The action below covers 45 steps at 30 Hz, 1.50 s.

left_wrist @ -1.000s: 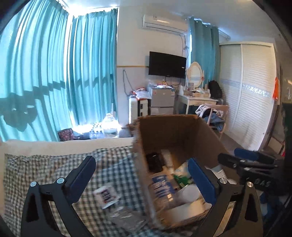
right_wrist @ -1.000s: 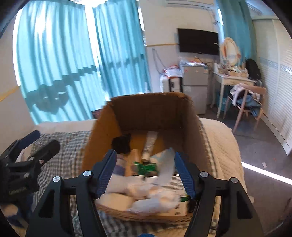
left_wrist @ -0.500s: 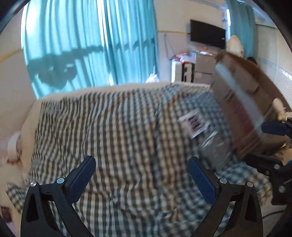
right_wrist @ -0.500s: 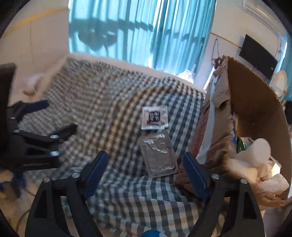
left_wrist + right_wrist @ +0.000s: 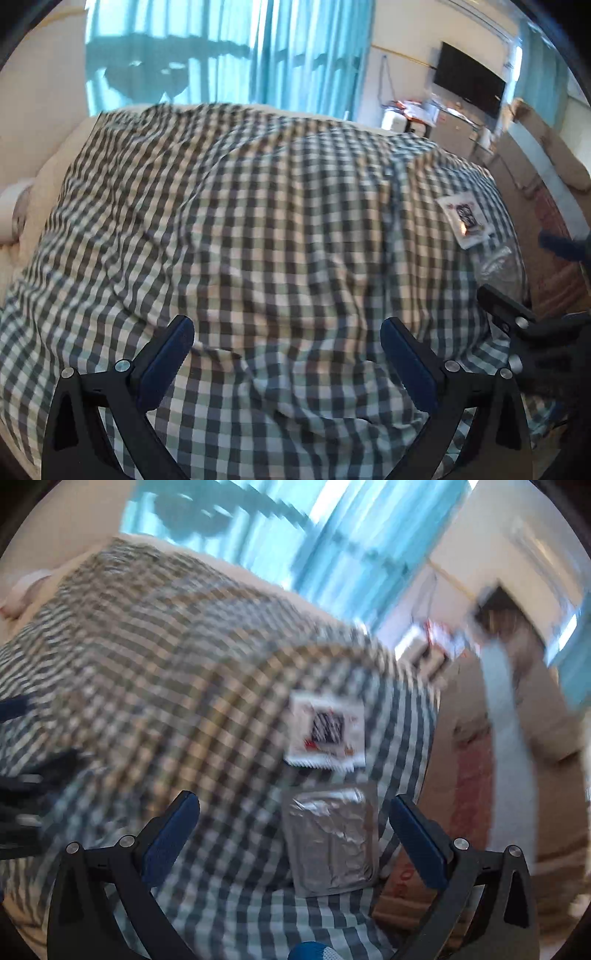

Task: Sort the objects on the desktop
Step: 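Grasp the silver foil blister pack with the right gripper, then reach the left gripper toward the white printed sachet on the bed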

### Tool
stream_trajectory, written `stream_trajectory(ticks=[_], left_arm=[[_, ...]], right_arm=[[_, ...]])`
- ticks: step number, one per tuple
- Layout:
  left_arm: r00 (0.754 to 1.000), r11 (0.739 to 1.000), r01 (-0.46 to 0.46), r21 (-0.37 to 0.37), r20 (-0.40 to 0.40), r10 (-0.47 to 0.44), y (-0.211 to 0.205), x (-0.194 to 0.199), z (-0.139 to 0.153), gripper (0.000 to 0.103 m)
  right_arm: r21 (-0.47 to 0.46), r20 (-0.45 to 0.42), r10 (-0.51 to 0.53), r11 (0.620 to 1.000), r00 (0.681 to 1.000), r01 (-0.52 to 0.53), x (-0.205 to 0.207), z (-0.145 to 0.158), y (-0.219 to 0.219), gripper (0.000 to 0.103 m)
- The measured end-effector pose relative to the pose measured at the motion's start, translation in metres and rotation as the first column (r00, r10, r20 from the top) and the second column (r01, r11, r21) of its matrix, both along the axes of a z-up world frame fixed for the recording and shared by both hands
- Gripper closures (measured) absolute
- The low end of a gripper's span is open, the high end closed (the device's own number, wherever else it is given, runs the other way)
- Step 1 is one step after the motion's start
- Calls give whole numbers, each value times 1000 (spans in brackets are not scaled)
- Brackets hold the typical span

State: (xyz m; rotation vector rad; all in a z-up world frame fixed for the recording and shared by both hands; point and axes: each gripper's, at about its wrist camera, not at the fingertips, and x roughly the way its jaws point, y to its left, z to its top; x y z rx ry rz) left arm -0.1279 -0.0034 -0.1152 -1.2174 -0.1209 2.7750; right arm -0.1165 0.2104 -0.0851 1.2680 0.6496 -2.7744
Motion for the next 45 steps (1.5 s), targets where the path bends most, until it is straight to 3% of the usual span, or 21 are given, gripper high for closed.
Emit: stream_trajectory(ticks=[8, 10, 11, 12, 14, 16, 21, 25, 28, 29, 31, 34, 37, 39, 40, 42, 45], left_arm=[[1000, 1000, -6, 5, 10, 6, -2, 0, -4, 0], [1000, 1000, 3, -8, 10, -3, 2, 2, -5, 0], [1000, 1000, 7, -14, 11, -7, 3, 3, -6, 0], [1000, 1000, 11, -22, 15, -11, 5, 3, -7, 0], [1000, 999, 16, -30, 18, -16, 7, 4, -8, 0], [999, 999, 30, -34, 19, -30, 14, 9, -7, 0], [997, 995, 78, -62, -17, -79, 34, 20, 4, 0], [987, 989, 144, -47, -61, -146, 60, 22, 22, 0], [979, 983, 186, 4, -86, -185, 88, 9, 36, 0], [978, 982, 190, 16, -85, -188, 101, 2, 40, 0], [983, 984, 172, 46, -75, -169, 126, -19, 45, 0], [988, 987, 148, 63, -49, -145, 165, -52, 42, 0], [987, 984, 157, 79, 31, -160, 199, -86, 24, 0], [986, 986, 145, 83, 73, -151, 210, -102, 9, 10], [988, 986, 143, 88, 38, -147, 211, -104, 8, 16], [987, 984, 163, 72, -13, -162, 210, -101, 14, 62], [975, 971, 221, 88, -28, -220, 201, -98, 24, 95]], right_arm=[[105, 114, -33, 994, 993, 21, -26, -45, 3, 0], [126, 107, -44, 992, 993, 30, -27, -47, 4, 11], [123, 98, -58, 991, 994, 45, -26, -45, 6, 33], [102, 80, -70, 993, 994, 62, -23, -39, 12, 44], [-8, 77, -63, 998, 995, 64, -15, -22, 25, 50], [-61, 66, -29, 998, 997, 33, 0, -1, 31, 52], [-67, -31, 110, 992, 994, -111, 47, 61, 26, 52], [-170, -119, 161, 969, 980, -180, 86, 123, 45, 51], [-228, -206, 128, 958, 970, -175, 101, 162, 72, 51], [-248, -222, 110, 955, 969, -165, 101, 171, 79, 58], [-254, -262, 42, 961, 964, -111, 95, 185, 101, 58], [-323, -271, -9, 943, 962, -83, 83, 195, 128, 59], [-366, -269, -46, 929, 962, -58, 74, 195, 151, 62], [-372, -262, -51, 927, 964, -52, 71, 192, 160, 62], [-382, -253, -48, 923, 966, -54, 71, 189, 162, 62], [-414, -230, -14, 906, 973, -85, 67, 181, 163, 62], [-404, -211, 65, 903, 975, -148, 71, 171, 154, 54]])
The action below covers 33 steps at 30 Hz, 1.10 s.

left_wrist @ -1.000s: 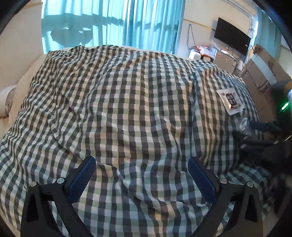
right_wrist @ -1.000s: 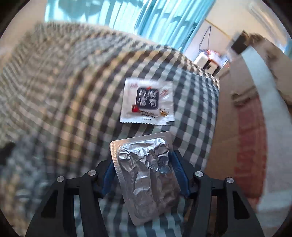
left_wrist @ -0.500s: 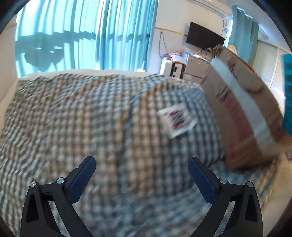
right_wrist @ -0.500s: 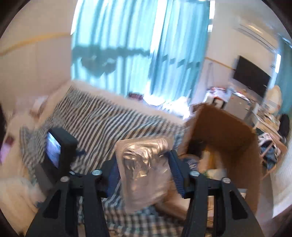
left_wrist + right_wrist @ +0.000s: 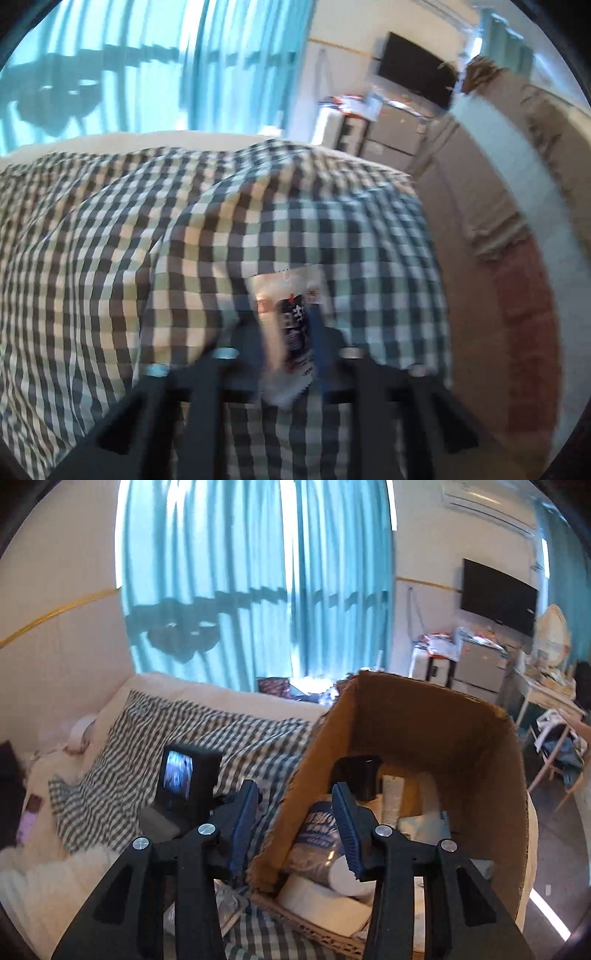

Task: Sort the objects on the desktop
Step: 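Reach the left gripper toward the white printed sachet on the bed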

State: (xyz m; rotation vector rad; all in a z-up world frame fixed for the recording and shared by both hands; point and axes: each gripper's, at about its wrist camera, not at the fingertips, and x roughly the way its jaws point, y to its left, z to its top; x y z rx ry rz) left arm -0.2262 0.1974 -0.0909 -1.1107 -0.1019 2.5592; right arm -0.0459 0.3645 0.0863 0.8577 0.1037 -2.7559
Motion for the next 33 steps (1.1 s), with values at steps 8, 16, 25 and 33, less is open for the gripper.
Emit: stream_trajectory(ticks=[8, 16, 25, 33], left_arm=[[999, 995, 34, 93, 14, -35, -71, 43, 36, 96], [996, 999, 26, 23, 86, -28, -125, 97, 13, 95], [998, 991, 44, -128, 39, -39, -99, 110, -28, 38], [996, 994, 6, -110, 87, 4, -118, 99, -46, 37]], right_arm=[[12, 202, 228, 972, 952, -235, 25, -42, -66, 21], [222, 474, 100, 948, 875, -229, 7, -139, -115, 21], [263, 588, -99, 962, 803, -74, -27, -200, -122, 13], [343, 576, -92, 929, 812, -138, -26, -218, -131, 43]])
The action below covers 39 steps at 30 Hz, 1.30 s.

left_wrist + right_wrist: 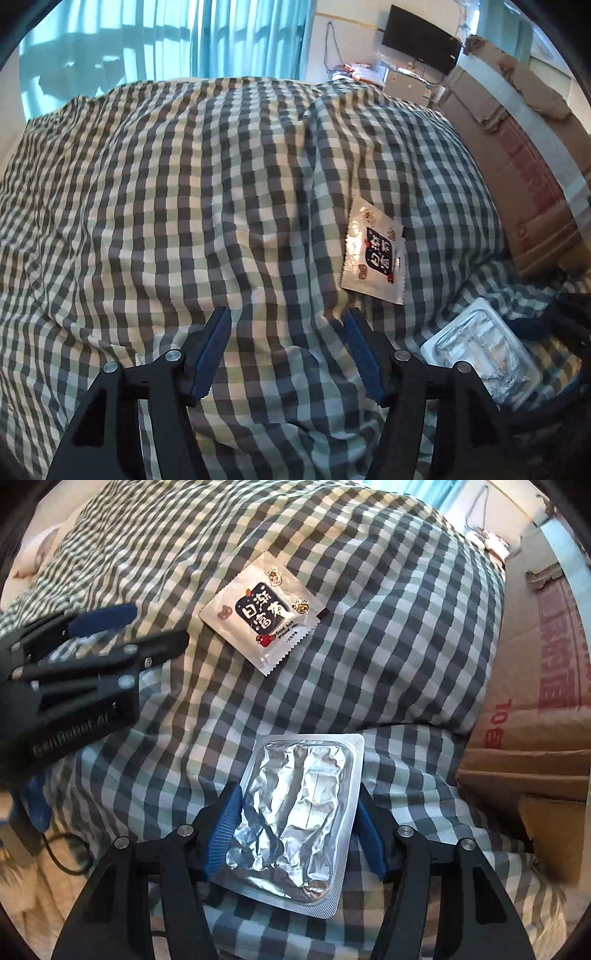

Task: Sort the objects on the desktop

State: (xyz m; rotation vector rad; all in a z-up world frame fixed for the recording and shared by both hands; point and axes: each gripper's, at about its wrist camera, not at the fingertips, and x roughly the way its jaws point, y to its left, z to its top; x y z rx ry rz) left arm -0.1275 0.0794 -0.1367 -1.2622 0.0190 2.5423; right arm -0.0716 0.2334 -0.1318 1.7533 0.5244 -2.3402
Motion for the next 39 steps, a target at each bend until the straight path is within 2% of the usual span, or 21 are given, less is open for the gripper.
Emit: stream_trajectory(ticks=[3, 5, 8, 11, 13, 14, 16, 17, 18, 19, 21, 23, 24, 26, 28, 29, 30, 33, 34, 36, 39], left_arm=[[1000, 1000, 3, 10, -8, -3, 0, -1, 2, 37], [1000, 1000, 25, 18, -19, -24, 3, 1, 7, 36], [997, 997, 70, 26, -42, -69, 23, -4, 13, 30], [990, 992, 123, 5, -71, -123, 49, -10, 18, 19], [986, 988, 147, -47, -75, -151, 71, -20, 15, 17], [984, 985, 156, -73, -70, -161, 81, -25, 10, 17], [983, 974, 173, -147, -40, -180, 99, -34, -3, 17], [981, 966, 179, -186, -36, -189, 108, -36, -9, 20], [980, 960, 185, -210, -40, -197, 112, -37, -13, 28], [980, 961, 182, -207, -41, -194, 110, -36, -14, 34], [984, 970, 156, -187, -53, -169, 97, -34, -11, 66], [984, 980, 162, -118, -48, -169, 76, -30, -4, 81], [985, 983, 163, -89, -46, -168, 69, -27, -2, 86], [986, 987, 159, -31, -42, -161, 53, -18, 3, 89], [988, 989, 146, 39, -50, -144, 40, -4, 7, 89], [989, 987, 142, 76, -51, -139, 34, 3, 9, 89], [990, 985, 137, 104, -55, -131, 26, 10, 13, 89], [990, 979, 129, 156, -77, -118, 13, 30, 23, 89], [990, 974, 139, 180, -60, -130, 8, 31, 23, 89], [992, 972, 128, 195, -42, -122, 1, 30, 21, 89], [989, 977, 133, 168, 43, -142, 8, 22, 5, 87]], right_arm=[[-7, -9, 16, 1000, 1000, -16, 7, 4, 1, 45], [-41, -23, 32, 999, 999, -33, 14, 16, 6, 45], [-94, -71, 17, 995, 997, -24, 20, 46, 24, 45], [-152, -125, -19, 988, 992, 0, 25, 79, 47, 45], [-180, -145, -34, 984, 989, 7, 27, 94, 52, 46], [-195, -147, -39, 981, 988, 10, 28, 98, 56, 54], [-222, -135, -51, 975, 990, 20, 29, 98, 57, 55], [-215, -124, -49, 976, 991, 21, 31, 97, 57, 57], [-187, -113, -48, 982, 992, 27, 27, 91, 59, 62], [-171, -103, -40, 985, 994, 22, 28, 84, 57, 64], [-160, -68, -23, 987, 997, 12, 26, 72, 51, 68], [-161, -35, -13, 987, 999, 8, 26, 60, 50, 68], [-171, -25, -14, 985, 1000, 9, 23, 56, 51, 68], [-191, -27, -12, 982, 1000, 7, 24, 56, 50, 68], [-190, -56, -7, 982, 998, -4, 25, 59, 47, 77], [-187, -71, -5, 982, 997, -8, 25, 61, 45, 86], [-192, -85, 3, 981, 996, -19, 25, 63, 44, 90], [-191, -90, 11, 981, 996, -28, 27, 63, 35, 92], [-186, -97, 10, 982, 995, -28, 28, 64, 33, 92], [-179, -96, 21, 983, 995, -37, 28, 65, 30, 92], [-182, -94, 24, 982, 995, -40, 18, 62, 21, 92]])
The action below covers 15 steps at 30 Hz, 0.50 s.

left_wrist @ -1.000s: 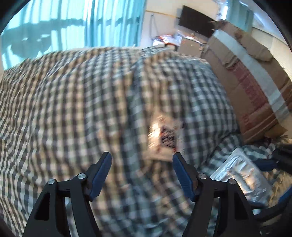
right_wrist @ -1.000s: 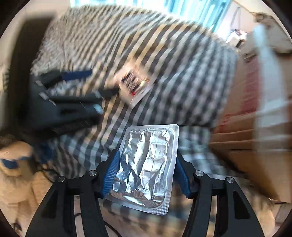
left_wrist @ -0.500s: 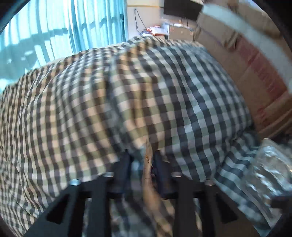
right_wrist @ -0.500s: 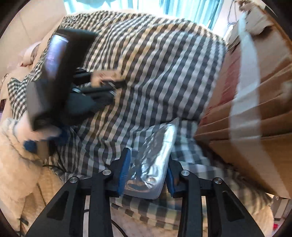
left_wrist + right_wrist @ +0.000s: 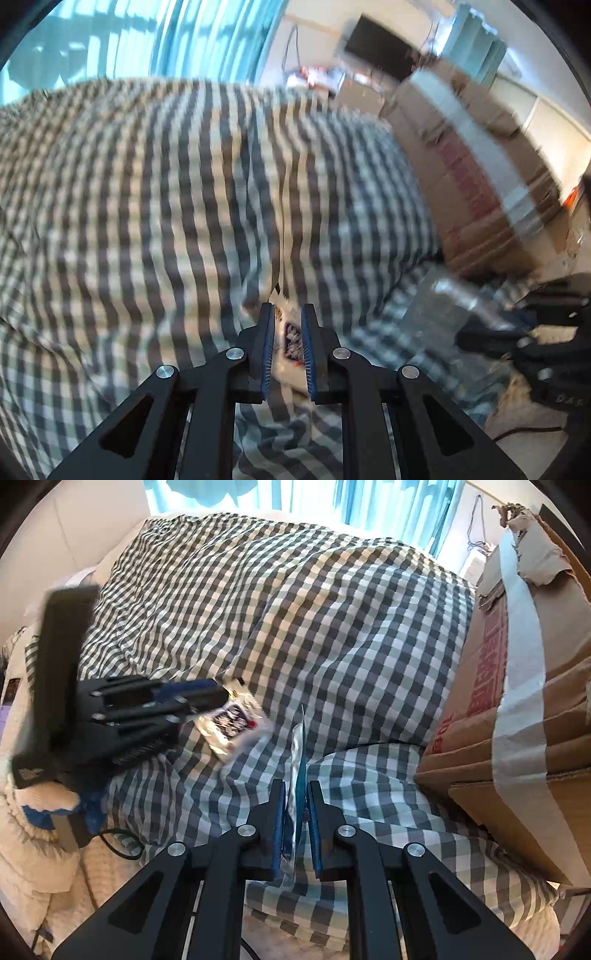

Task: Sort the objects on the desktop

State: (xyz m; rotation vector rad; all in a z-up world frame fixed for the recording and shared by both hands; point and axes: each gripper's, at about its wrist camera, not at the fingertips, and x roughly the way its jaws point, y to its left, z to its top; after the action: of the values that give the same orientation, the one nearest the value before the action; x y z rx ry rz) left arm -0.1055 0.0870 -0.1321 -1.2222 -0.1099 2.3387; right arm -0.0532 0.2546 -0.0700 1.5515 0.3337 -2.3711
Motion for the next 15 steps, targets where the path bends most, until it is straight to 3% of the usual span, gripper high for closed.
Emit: stream_trajectory(ticks=[3, 4, 6, 8, 10, 13, 14, 15], left_arm=[[999, 1000, 5, -3, 36, -5, 6, 0, -10, 85], [999, 1000, 9, 15, 53, -10, 5, 0, -11, 78], [997, 998, 24, 56, 72, -28, 5, 1, -11, 40], [996, 994, 41, 105, 70, -49, 3, 6, -5, 21], [997, 996, 39, 78, 60, -44, 8, 8, -7, 19], [995, 998, 35, -50, 92, -31, 22, 2, -22, 19], [996, 997, 37, -65, 83, -32, 23, 4, -24, 24], [998, 996, 30, -80, 60, -25, 23, 7, -24, 44]], right_arm=[[3, -1, 7, 1000, 1000, -7, -1, -2, -3, 92], [3, -4, 8, 1000, 1000, -8, 0, -2, -4, 92], [5, -1, 17, 1000, 1000, -17, 0, -3, -3, 92], [4, 2, 20, 1000, 1000, -20, -1, -5, -4, 92], [3, 2, 22, 1000, 1000, -22, -1, -5, -3, 92], [5, 3, 25, 1000, 1000, -25, 0, -6, -3, 92], [7, 3, 28, 1000, 1000, -28, 0, -5, -4, 92], [8, 1, 28, 1000, 1000, -28, 0, -5, -4, 92]])
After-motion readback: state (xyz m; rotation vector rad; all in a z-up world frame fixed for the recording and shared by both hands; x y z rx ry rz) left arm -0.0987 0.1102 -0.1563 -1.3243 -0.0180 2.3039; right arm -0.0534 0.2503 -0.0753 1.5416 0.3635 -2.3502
